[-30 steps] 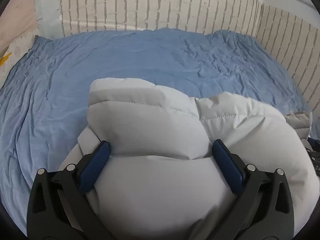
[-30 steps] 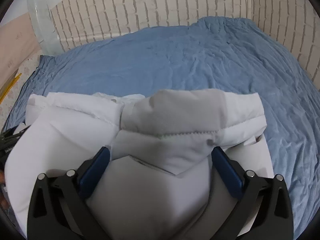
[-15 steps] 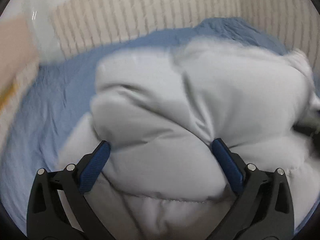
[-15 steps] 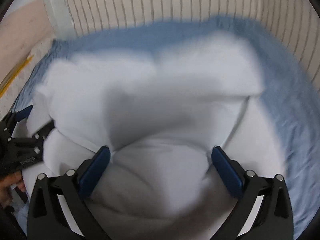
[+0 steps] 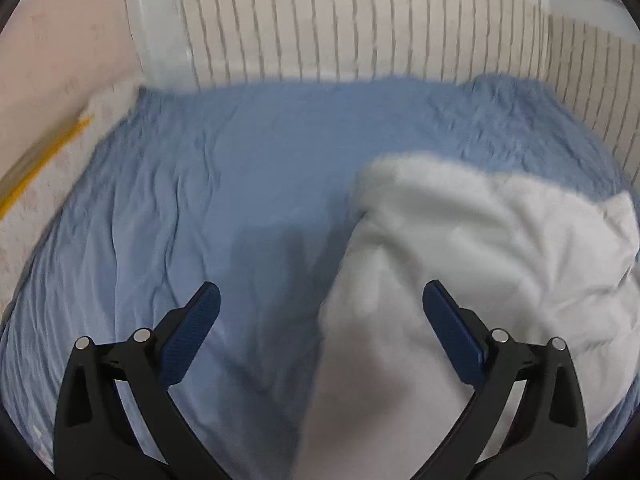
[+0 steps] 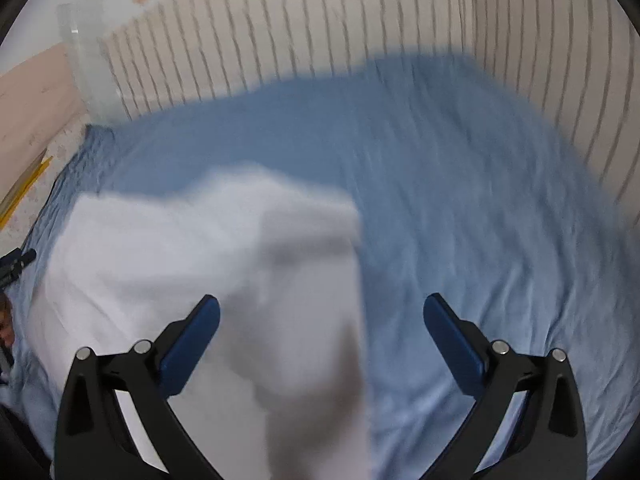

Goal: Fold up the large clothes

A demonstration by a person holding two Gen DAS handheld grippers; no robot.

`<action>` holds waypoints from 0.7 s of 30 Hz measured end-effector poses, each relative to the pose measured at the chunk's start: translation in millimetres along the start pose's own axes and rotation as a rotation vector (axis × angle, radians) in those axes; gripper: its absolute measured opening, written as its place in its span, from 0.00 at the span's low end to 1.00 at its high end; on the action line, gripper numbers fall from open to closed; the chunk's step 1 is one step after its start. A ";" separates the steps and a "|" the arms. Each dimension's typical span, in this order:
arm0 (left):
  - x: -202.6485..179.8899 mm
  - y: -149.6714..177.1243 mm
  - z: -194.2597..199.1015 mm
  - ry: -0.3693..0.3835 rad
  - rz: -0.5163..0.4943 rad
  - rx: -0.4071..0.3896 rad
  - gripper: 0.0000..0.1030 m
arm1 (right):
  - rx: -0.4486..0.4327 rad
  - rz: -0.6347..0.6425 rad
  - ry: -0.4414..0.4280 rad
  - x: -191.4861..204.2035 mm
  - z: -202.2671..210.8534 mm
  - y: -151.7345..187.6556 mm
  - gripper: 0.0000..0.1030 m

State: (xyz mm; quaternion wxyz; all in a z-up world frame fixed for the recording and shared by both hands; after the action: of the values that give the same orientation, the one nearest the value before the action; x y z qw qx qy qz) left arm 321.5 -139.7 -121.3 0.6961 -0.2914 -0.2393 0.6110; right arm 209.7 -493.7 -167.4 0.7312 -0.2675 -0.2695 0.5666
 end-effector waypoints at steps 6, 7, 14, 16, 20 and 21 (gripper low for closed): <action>-6.0 52.6 -39.3 0.113 0.011 0.208 0.97 | 0.139 -0.101 -0.222 -9.9 -47.7 39.1 0.98; -12.1 56.7 -46.3 0.124 0.027 0.235 0.97 | 0.154 -0.122 -0.252 -5.6 -55.2 40.0 0.98; -24.3 63.6 -65.0 0.130 0.005 0.239 0.97 | 0.247 -0.297 -0.428 -1.3 -93.3 52.0 0.94; -25.0 66.8 -69.8 0.165 0.047 0.264 0.97 | 0.212 -0.327 -0.501 4.5 -87.4 42.2 0.46; -31.3 67.2 -85.8 0.167 0.066 0.267 0.97 | 0.180 -0.237 -0.440 30.1 -77.4 22.7 0.25; -31.8 68.3 -87.5 0.165 0.071 0.269 0.97 | 0.175 -0.226 -0.428 34.3 -76.8 20.3 0.22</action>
State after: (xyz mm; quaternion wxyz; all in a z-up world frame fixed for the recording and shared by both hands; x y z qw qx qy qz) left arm 328.8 -175.4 -230.9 0.7239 -0.2530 -0.0868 0.6359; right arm 256.6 -462.6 -233.0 0.7366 -0.0456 -0.3962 0.5462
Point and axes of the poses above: each gripper's, at about its wrist camera, not at the fingertips, and z roughly against the way its jaws point, x to its left, y to its underside, the point moved 7 cm from there along -z, roughly the way its jaws point, and after that the axes turned 6 degrees about z, right-handed, at the moved point
